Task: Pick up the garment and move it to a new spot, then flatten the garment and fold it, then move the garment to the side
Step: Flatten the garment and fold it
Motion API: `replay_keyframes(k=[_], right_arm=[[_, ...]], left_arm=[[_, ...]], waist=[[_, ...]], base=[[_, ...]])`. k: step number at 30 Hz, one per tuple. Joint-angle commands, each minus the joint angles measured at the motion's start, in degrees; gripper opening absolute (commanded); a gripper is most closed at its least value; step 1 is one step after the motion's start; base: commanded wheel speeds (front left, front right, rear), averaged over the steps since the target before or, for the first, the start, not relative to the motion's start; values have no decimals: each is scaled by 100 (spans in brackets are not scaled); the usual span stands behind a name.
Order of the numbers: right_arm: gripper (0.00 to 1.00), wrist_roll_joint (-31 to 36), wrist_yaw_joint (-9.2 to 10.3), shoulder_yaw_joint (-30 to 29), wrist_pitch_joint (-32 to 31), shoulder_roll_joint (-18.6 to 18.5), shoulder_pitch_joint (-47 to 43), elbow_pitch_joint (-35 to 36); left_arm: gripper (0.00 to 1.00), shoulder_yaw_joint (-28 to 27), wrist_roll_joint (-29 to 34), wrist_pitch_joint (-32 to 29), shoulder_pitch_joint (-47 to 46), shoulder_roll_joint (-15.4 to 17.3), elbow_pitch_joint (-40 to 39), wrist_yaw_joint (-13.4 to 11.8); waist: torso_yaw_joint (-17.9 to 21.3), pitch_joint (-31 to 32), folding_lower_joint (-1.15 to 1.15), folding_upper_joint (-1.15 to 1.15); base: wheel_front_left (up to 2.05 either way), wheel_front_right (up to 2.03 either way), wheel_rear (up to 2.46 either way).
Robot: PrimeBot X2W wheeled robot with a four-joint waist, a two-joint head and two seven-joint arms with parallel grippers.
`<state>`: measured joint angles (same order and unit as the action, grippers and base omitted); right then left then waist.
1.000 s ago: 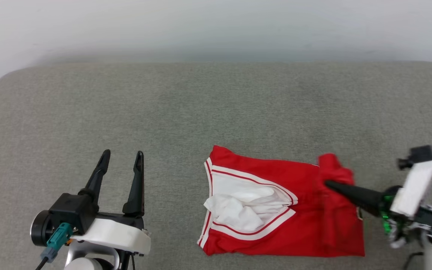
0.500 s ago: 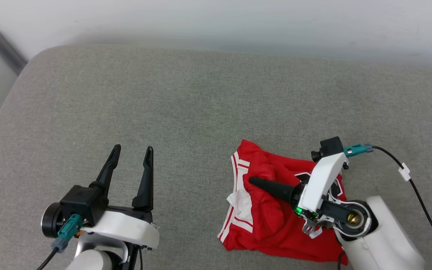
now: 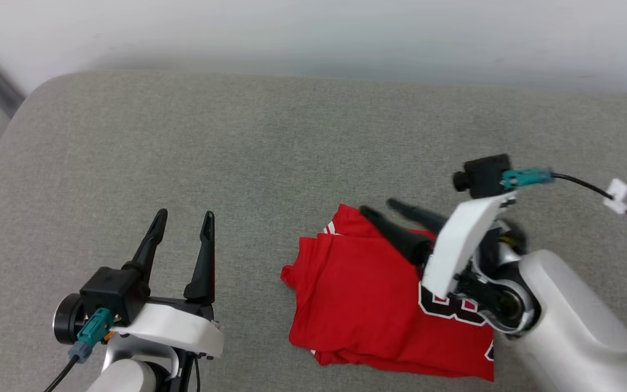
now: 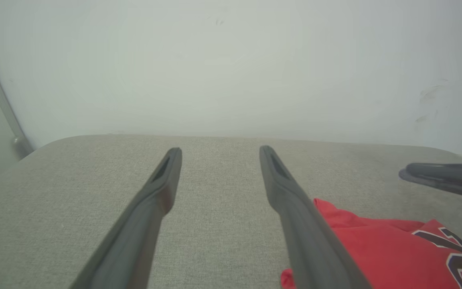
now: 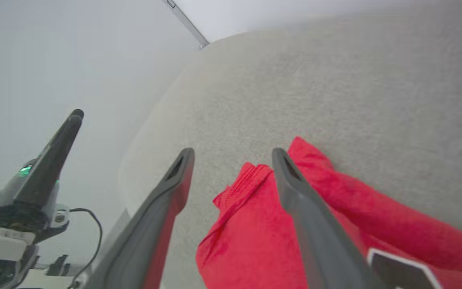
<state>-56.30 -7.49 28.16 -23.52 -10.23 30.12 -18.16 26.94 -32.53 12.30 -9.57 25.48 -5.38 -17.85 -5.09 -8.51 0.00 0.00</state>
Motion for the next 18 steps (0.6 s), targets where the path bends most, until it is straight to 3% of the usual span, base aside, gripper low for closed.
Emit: replay_keyframes(k=[1,4,8,15,18], right_arm=[[100,569,1,103,391,-290,40,56],[100,1494,0,-11,996,-592,-91,21],[100,2357,1,-681,1430,-777,-441,-22],[100,3328,1,-2283,2109,-451,-1343,734],[100,3663,1,-2610,2375,-198,-1738,1283]], left_arm=[[100,-36,-18,26,55,22,20,-41],[100,-63,-41,41,110,39,40,-68],[100,-102,-73,53,182,48,68,-103],[100,-227,-141,103,297,79,149,-147],[100,-277,-168,137,337,85,199,-151]], waist=[[80,55,0,0],[197,115,0,0],[347,183,0,0],[583,256,0,0],[641,273,0,0]], base=[[0,0,0],[0,0,0],[0,0,0],[0,0,0],[0,0,0]])
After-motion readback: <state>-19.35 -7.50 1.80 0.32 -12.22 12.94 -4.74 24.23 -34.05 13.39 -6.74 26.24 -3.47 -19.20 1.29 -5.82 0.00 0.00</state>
